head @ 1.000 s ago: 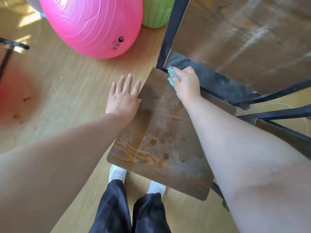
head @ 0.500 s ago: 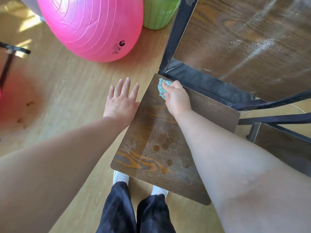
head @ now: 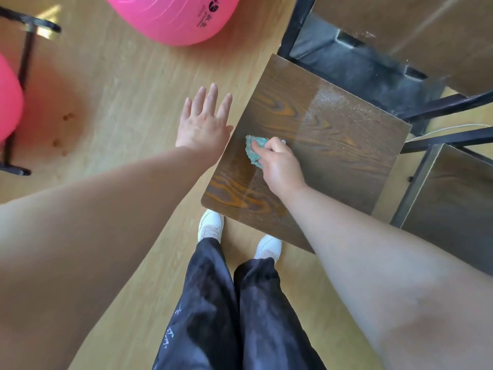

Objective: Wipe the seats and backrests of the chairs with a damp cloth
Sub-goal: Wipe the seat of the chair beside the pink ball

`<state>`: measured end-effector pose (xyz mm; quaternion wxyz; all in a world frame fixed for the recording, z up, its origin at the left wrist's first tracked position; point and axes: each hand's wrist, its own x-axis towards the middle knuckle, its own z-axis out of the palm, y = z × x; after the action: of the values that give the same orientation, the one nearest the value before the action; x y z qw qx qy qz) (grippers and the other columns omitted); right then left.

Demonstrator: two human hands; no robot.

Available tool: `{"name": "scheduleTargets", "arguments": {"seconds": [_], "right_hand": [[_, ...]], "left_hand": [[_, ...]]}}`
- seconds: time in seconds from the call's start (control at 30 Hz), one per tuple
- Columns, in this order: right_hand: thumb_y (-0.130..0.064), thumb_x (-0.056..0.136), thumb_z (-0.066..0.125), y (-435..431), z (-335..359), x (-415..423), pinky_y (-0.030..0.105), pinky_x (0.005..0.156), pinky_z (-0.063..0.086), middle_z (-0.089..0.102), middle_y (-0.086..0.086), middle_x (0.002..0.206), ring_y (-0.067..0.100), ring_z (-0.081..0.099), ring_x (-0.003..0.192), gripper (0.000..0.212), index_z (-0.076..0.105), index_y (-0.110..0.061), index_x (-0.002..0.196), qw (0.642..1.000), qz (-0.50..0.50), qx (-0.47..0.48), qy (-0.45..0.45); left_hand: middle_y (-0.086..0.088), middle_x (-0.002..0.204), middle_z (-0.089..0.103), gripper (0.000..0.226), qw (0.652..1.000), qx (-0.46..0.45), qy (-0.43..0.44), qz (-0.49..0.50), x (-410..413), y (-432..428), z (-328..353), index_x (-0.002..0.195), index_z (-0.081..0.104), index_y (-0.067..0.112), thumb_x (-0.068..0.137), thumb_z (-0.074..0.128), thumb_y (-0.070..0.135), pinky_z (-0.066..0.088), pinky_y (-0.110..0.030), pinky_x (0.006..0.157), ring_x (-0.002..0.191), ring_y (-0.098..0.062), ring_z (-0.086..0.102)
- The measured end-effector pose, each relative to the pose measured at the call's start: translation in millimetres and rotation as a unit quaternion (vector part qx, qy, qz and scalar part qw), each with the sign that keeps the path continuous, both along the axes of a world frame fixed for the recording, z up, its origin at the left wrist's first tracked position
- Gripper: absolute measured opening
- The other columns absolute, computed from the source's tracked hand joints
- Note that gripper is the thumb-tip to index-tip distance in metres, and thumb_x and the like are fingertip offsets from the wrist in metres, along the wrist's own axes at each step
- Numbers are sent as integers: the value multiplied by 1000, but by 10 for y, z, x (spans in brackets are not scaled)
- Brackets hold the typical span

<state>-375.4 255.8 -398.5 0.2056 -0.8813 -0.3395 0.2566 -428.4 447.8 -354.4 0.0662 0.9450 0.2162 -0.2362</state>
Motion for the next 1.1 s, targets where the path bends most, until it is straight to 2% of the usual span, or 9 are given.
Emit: {"name": "scheduleTargets", "arguments": {"seconds": [0.37, 0.5, 0.57, 0.67, 0.73, 0.87, 0.97, 1.03, 1.1], "right_hand": [[2, 86, 64, -353, -20, -925, 34, 78, 52, 49, 3, 94, 26, 48, 96, 51, 61, -18, 133, 997, 79, 26, 0], [-19, 100, 54, -418, -17, -1068, 31, 83, 47, 41, -8, 91, 12, 40, 95, 29, 62, -19, 127, 997, 65, 9, 38], [-29, 102, 48, -458, 14, -1107, 30, 84, 45, 39, -12, 91, 7, 37, 94, 28, 63, -19, 124, 996, 73, 9, 50], [-8, 96, 56, -535, 63, -1184, 28, 76, 40, 45, 0, 96, 21, 42, 98, 40, 59, -18, 134, 992, 126, 0, 18], [0, 89, 62, -578, 53, -1186, 32, 70, 46, 51, 5, 97, 29, 48, 93, 46, 62, -16, 132, 990, 143, 5, -5], [-9, 95, 53, -641, 102, -1148, 37, 75, 49, 52, 7, 107, 27, 45, 102, 35, 62, -17, 128, 980, 190, -28, 44], [-9, 92, 48, -715, 209, -1098, 42, 73, 52, 49, 8, 112, 25, 37, 108, 41, 57, -15, 132, 963, 263, -34, 43], [-15, 93, 40, -748, 273, -996, 41, 75, 50, 48, 5, 114, 22, 36, 106, 45, 55, -19, 135, 975, 214, -34, 49], [-12, 95, 46, -732, 360, -779, 37, 78, 49, 48, 1, 109, 20, 40, 104, 45, 54, -24, 138, 993, 117, -13, 23]], "left_hand": [[-7, 167, -6, 62, 1000, -1, -9, 5, -562, -226, -11, 159, 1, 24, 107, 30, 40, 3, -46, 124, 153, -28, -6], [-7, 167, -5, 62, 1000, -2, -10, -8, -705, -334, 3, 159, 2, 24, 106, 33, 39, 3, -46, 124, 153, -28, -5], [-7, 167, -4, 62, 1000, -1, -12, -8, -738, -369, 10, 159, 3, 24, 106, 33, 39, 3, -47, 124, 153, -28, -4], [-7, 167, -4, 62, 1000, -5, -16, -3, -723, -409, 26, 159, 3, 24, 107, 33, 38, 3, -47, 124, 153, -28, -4], [-7, 167, -4, 61, 1000, -7, -17, -4, -707, -432, 35, 159, 3, 24, 107, 33, 37, 3, -47, 124, 153, -28, -4], [-7, 167, -4, 61, 1000, -10, -17, -15, -669, -466, 40, 159, 4, 23, 107, 32, 36, 3, -46, 124, 153, -28, -4], [-7, 167, -4, 61, 1000, -5, -13, -16, -589, -473, 38, 159, 3, 23, 107, 31, 37, 3, -46, 124, 153, -29, -4], [-7, 167, -5, 61, 1000, -11, -11, -18, -487, -494, 29, 159, 2, 23, 107, 30, 38, 3, -46, 124, 153, -28, -5], [-7, 167, -6, 61, 999, -19, -13, -22, -348, -529, 26, 159, 2, 24, 107, 29, 38, 3, -46, 124, 153, -27, -6]]}}
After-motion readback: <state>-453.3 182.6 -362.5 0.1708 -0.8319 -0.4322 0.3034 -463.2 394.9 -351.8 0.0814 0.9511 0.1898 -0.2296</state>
